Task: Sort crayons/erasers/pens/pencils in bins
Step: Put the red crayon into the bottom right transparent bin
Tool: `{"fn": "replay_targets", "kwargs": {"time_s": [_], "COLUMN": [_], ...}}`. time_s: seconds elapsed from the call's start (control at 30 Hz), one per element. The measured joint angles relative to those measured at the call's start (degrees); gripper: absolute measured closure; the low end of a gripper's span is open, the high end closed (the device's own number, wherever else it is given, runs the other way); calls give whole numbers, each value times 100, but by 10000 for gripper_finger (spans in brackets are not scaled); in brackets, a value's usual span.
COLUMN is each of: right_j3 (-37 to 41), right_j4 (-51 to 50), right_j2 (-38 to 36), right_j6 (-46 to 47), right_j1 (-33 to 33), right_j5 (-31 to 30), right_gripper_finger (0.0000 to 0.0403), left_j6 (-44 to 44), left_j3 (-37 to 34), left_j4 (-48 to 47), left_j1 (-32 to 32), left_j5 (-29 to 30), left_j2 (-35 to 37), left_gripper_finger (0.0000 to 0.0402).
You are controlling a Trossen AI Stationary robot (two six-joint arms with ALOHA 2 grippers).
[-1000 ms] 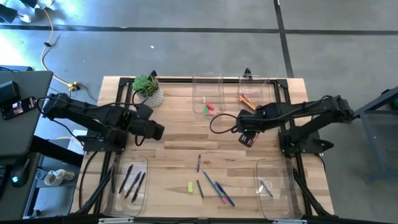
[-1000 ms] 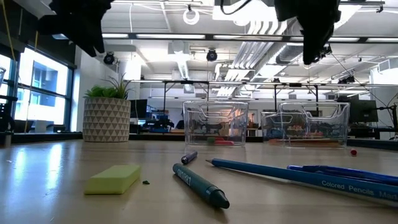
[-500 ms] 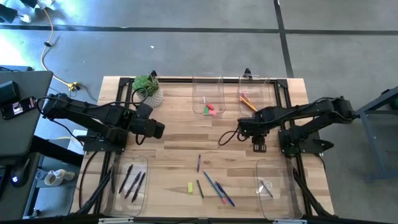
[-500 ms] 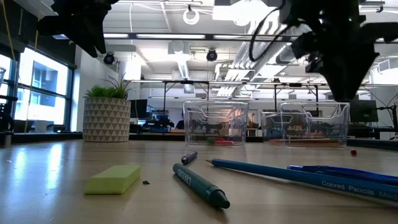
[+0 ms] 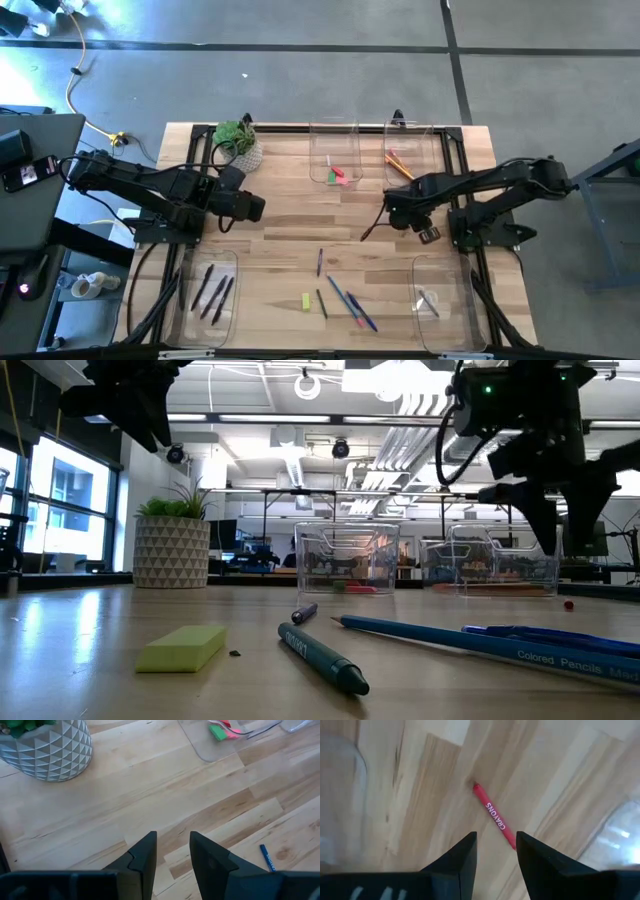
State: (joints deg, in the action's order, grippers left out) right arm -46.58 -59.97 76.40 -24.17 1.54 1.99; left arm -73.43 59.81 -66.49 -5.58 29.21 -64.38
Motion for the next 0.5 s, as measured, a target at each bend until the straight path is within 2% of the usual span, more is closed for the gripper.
{"fn": "replay_targets", "kwargs": {"time_s": [0.23,0.5], "right_j3": [605,738], "right_j4": [582,995], "right_j2": [0,0], "right_j6": [-758,-1480], "right_j1": [-20,-22], "right_j5": [-52,-235], "right_gripper_finger": [274,274], "left_j6": [11,166], "left_j3": [0,0], "left_j4": [-3,-5], "left_j1": [0,0], "left_j5": [107,105], "left_j2": [-2,0], "left_gripper_finger": [298,298]}}
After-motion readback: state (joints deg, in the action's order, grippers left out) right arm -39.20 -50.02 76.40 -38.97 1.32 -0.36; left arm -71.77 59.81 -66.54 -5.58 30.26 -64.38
